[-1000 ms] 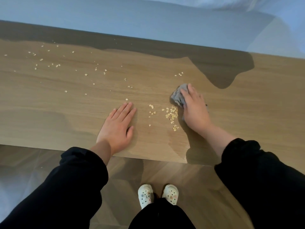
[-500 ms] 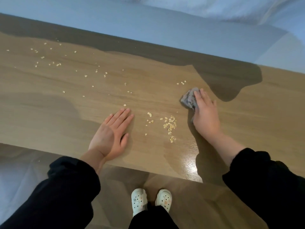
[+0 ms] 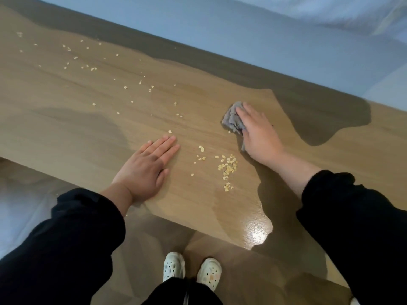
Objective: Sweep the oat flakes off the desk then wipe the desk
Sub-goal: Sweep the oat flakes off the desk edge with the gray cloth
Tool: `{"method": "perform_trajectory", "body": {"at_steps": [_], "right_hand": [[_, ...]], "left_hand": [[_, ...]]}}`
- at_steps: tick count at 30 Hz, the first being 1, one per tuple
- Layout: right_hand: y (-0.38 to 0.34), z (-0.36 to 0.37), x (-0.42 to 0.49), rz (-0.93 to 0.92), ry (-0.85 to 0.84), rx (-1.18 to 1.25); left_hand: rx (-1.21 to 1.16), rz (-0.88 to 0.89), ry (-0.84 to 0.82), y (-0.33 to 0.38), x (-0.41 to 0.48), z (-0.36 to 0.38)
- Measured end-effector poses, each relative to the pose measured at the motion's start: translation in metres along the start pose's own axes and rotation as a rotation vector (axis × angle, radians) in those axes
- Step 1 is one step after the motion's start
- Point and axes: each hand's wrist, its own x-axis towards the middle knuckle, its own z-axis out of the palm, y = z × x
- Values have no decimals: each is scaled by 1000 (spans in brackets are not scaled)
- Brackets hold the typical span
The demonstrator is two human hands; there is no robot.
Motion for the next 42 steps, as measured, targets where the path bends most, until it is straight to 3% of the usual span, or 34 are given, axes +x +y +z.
{"method": "perform_trajectory", "body": {"at_steps": [3, 6, 8, 11, 15, 17, 20, 22, 25, 27, 29, 31, 33, 37, 42], "right_hand": [[32, -21, -10, 10, -8, 12], [54, -30, 8, 412, 155, 163], [44, -21, 27, 516, 263, 146], [0, -3, 35, 255, 292, 142], [-7, -9, 6, -83, -48, 83], [28, -24, 3, -85, -80, 86], [84, -31, 22, 323, 114, 131], [82, -27, 49, 609, 243, 93], [38, -16, 92, 774, 240, 20], [6, -5, 112, 654, 191, 27], [-14, 5, 111, 385, 88, -10], [-6, 0, 97, 127, -6, -12], [26, -10, 84, 29, 22, -70], [63, -15, 80, 341, 239, -54], [17, -10, 130, 498, 135, -92]], "left_hand": [[7, 12, 14, -1, 0, 0], [17, 20, 22, -2, 1, 1], [25, 18, 19, -3, 1, 2], [44, 7, 4, -3, 1, 2], [43, 6, -3, -3, 0, 2], [35, 17, 4, -3, 0, 1], [17, 32, 13, -2, 0, 0], [6, 35, 7, -1, 0, -2], [9, 38, 3, -2, 1, -2], [22, 33, -9, -2, 0, -3], [25, 35, -6, -2, 0, -3], [23, 34, -13, -1, -1, -3], [31, 35, -18, -1, 0, -3], [38, 22, -16, -2, 0, 0], [7, 27, 5, -3, 0, 1]]}}
